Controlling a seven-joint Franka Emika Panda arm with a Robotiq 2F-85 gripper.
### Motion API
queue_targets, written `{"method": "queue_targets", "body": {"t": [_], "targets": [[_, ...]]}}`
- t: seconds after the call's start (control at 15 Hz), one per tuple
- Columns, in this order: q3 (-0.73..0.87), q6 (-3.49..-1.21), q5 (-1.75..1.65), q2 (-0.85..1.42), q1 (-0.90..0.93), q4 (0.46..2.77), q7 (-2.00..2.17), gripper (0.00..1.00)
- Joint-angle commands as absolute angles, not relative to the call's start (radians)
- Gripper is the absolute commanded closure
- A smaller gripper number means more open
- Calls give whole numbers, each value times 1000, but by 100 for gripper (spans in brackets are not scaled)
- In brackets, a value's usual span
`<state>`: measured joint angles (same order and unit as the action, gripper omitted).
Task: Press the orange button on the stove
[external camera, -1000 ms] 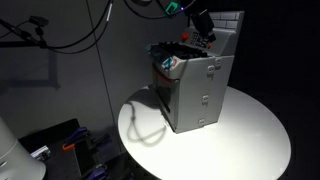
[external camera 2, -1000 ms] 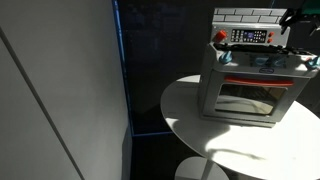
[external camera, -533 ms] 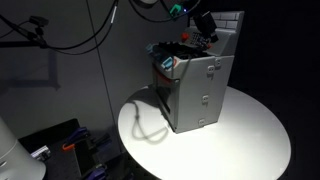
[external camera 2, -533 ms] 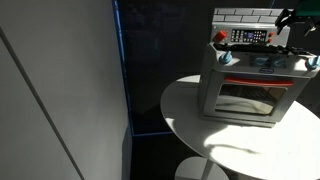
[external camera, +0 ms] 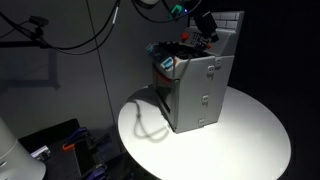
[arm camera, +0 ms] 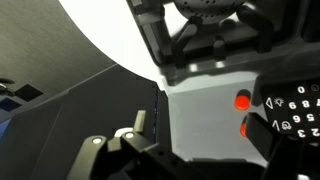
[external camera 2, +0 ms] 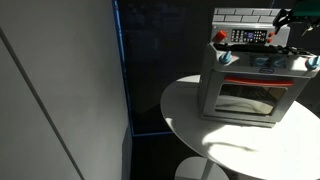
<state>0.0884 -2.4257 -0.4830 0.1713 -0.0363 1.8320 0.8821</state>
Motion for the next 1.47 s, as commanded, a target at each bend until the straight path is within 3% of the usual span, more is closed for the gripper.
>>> {"method": "queue_targets", "body": {"t": [0.0, 1.4], "targets": [[108, -2423, -472, 198, -18, 1794, 896, 0], [128, -2426, -469, 239, -2, 1756, 894, 0]]}}
